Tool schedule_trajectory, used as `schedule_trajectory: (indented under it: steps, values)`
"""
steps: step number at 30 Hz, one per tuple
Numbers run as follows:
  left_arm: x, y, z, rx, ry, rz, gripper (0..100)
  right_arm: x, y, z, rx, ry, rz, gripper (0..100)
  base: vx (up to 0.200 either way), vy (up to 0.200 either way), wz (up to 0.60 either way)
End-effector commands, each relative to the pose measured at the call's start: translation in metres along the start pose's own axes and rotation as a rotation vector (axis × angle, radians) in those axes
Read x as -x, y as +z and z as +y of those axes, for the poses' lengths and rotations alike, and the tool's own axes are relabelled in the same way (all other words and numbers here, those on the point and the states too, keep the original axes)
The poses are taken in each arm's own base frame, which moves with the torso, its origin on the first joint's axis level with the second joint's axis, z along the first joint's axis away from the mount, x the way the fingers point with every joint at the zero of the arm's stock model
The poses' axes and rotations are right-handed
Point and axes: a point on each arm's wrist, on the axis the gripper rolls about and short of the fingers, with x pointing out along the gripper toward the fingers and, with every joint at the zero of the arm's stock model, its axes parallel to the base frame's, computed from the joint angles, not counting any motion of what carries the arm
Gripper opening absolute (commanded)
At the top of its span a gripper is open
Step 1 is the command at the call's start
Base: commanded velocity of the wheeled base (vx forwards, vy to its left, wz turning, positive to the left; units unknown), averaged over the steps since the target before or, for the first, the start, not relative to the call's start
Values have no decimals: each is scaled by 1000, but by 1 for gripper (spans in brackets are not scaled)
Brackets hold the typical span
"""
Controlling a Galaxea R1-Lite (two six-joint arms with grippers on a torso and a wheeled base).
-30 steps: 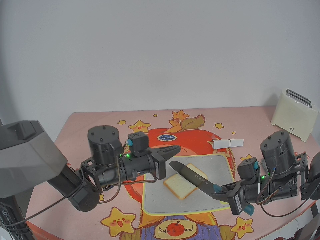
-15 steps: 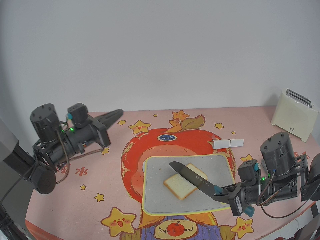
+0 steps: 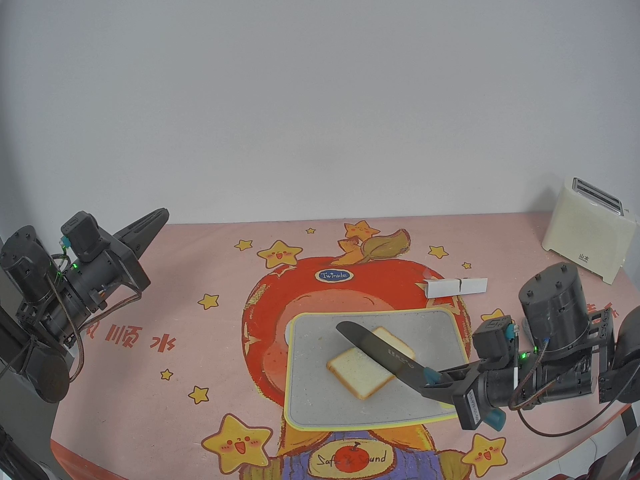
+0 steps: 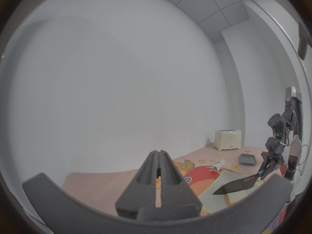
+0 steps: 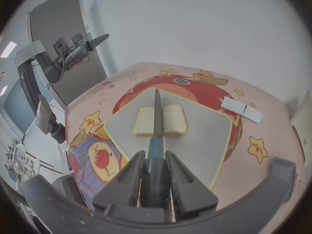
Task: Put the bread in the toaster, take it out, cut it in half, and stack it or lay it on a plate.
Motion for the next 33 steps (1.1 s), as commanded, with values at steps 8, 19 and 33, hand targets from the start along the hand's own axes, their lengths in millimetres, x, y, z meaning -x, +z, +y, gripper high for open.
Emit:
schedule_trajectory:
  steps: [8,19,33]
  values:
    - [4,9,-2,-12,1,-38,0,-7,-11,1,7,-2,55,0,0,0,0]
    - [5,9,-2,-12,-1,-35,0,4,-8,1,9,5,10,0,0,0,0]
    - [5,10,0,-17,3,-42,0,6,-3,1,3,0,-20,0,0,0,0]
